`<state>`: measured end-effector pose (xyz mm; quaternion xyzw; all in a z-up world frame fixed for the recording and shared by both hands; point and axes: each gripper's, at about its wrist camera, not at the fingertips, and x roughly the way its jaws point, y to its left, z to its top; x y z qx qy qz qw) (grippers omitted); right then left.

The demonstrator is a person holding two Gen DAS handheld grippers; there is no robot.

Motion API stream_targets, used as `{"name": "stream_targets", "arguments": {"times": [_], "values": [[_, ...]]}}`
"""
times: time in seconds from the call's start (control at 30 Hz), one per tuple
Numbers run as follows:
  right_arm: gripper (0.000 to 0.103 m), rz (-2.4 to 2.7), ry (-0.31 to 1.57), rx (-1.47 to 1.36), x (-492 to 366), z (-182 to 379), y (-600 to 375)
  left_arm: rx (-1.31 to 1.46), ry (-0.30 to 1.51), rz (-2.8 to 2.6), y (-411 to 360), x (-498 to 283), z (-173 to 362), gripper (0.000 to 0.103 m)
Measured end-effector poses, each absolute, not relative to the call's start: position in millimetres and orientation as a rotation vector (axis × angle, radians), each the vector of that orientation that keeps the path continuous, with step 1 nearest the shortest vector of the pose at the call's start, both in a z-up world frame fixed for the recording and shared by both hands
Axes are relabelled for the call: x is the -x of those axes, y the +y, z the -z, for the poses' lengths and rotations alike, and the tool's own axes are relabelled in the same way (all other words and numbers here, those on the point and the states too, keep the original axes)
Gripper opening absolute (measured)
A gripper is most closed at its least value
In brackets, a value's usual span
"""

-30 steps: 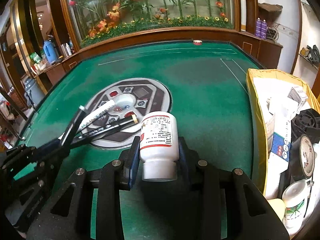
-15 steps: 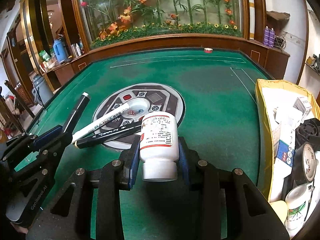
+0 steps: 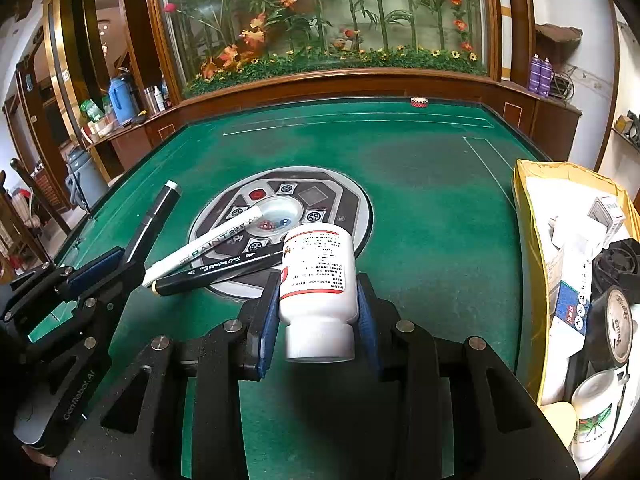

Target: Organize rigid objects

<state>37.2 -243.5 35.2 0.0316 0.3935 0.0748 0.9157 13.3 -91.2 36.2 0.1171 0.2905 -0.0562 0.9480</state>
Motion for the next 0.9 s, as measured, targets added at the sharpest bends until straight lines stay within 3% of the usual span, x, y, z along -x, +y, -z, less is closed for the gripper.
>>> {"name": "stream_targets", "arguments": {"times": [0.9], "values": [[0.035, -0.135, 0.803, -0.064, -37.4, -34.8, -245.5, -0.252, 0.579, 0.093, -90.8, -11.2, -36.5, 0.014]]}}
